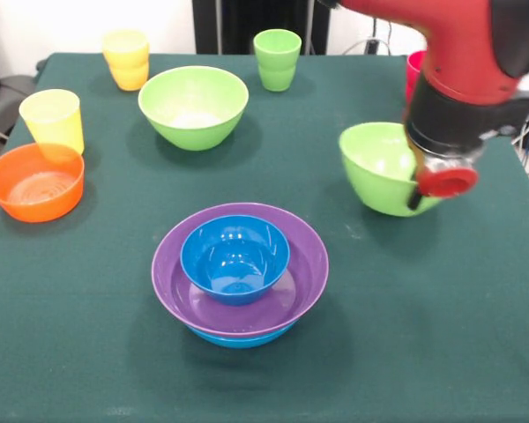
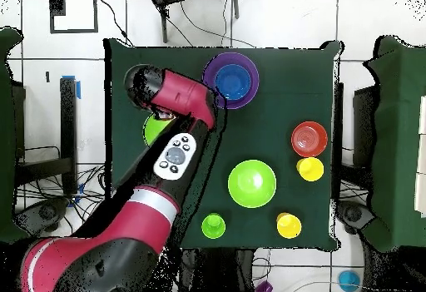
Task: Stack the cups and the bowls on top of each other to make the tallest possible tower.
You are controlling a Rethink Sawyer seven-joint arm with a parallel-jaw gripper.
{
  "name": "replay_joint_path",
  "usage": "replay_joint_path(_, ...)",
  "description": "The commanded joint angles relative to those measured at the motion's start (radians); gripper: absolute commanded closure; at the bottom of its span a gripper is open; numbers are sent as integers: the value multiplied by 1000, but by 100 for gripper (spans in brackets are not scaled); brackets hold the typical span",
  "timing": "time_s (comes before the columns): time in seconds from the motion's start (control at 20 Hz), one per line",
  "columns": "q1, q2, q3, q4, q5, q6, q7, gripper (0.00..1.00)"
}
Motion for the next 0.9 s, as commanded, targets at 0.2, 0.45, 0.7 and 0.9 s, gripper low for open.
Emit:
replay_joint_path(0.2, -155, -220, 167, 139, -214, 21, -370, 100)
replay_joint_path(0.45, -199, -246, 191, 39, -315, 111, -413, 100)
replay_joint_path(0.7, -217, -233, 222, -121, -372, 236, -436, 100)
replay_joint_path(0.9, -244, -217, 244, -257, -396, 338, -480, 100)
